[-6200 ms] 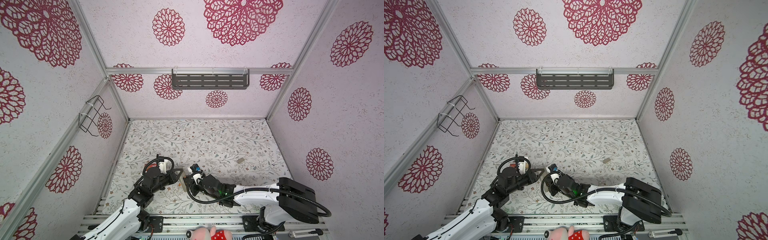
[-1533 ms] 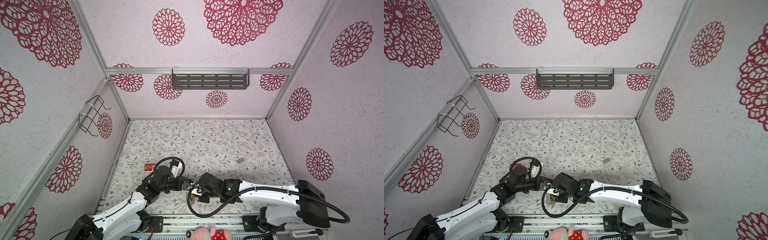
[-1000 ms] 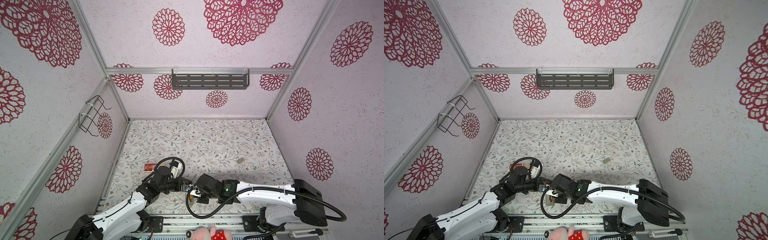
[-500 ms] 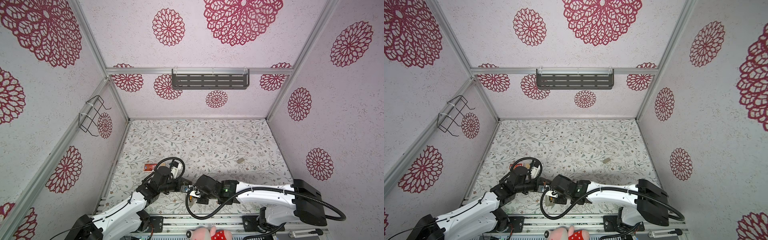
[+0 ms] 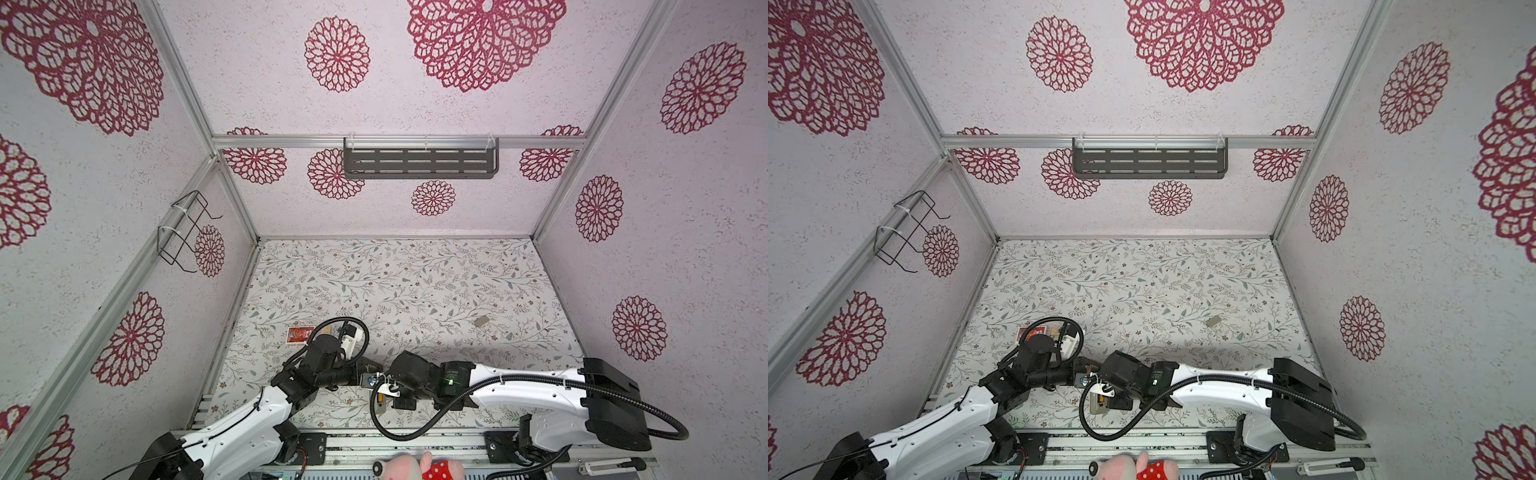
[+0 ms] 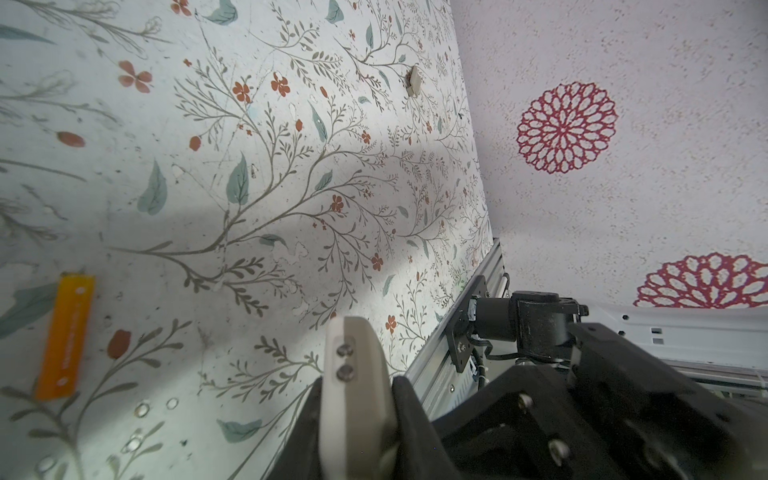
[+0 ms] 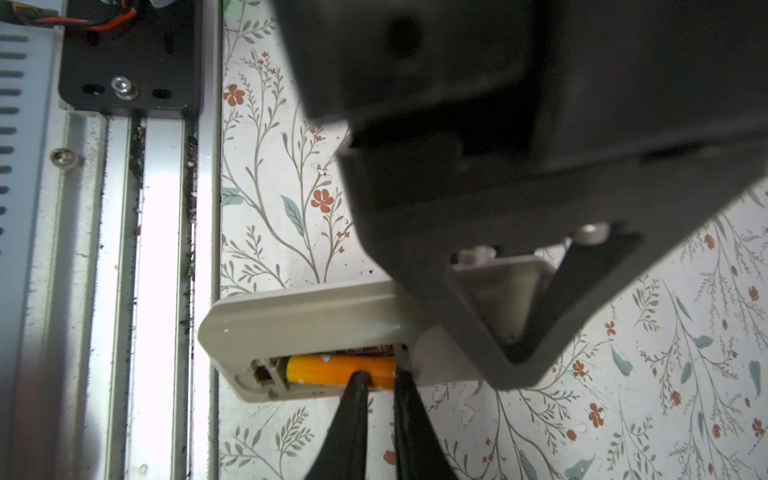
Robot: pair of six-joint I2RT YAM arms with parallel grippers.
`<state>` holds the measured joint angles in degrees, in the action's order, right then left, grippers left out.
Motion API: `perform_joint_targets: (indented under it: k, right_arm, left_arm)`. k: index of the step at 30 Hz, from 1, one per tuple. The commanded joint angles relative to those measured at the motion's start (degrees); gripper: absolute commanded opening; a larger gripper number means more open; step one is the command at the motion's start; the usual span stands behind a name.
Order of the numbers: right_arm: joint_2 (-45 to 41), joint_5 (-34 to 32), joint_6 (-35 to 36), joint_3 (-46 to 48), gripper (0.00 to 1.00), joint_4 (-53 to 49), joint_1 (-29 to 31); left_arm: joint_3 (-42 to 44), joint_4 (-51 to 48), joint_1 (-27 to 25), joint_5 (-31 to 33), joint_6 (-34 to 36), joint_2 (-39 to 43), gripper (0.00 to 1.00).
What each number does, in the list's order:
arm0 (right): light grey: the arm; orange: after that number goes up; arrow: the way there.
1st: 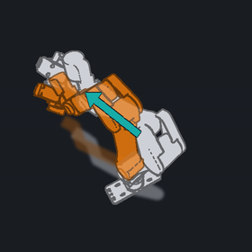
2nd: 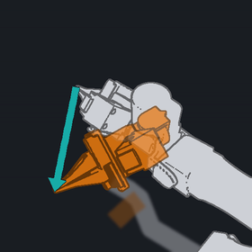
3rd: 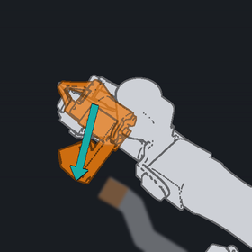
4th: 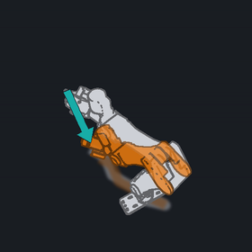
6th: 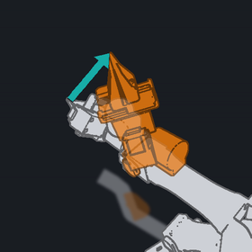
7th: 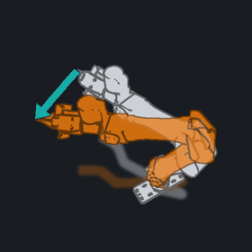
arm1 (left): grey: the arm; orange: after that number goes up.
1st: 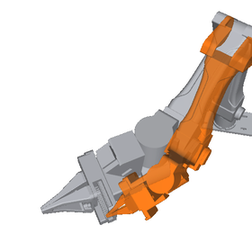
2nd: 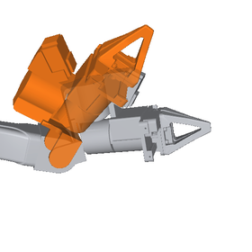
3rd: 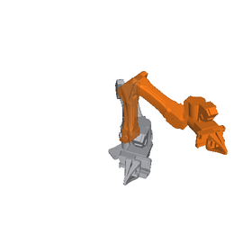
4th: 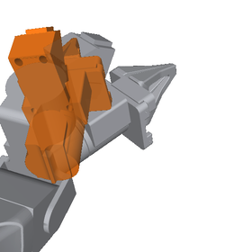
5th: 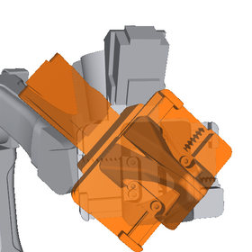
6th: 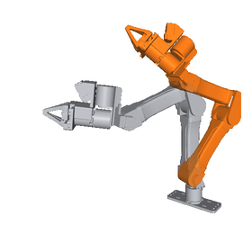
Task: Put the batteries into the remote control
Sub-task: 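Press the battery down into the compartment with the right gripper fingers, then raise the right gripper away from the seated battery in the remote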
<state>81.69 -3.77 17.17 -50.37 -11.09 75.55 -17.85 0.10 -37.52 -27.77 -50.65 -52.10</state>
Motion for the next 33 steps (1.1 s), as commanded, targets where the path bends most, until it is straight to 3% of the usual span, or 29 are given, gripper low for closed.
perform_joint_targets:
  k: [1, 33]
  right_arm:
    - [1.1, 2.44, 1.07, -1.04, 0.14, -2.96, 1.44]
    - [2.16, 1.02, 1.18, -0.87, 0.1, -2.78, 2.2]
  left_arm:
    - [-1.16, 7.38, -0.29, -0.18, -0.85, 1.43, 0.0]
    - [0.08, 9.36, -0.27, 0.23, -2.02, 2.32, 0.0]
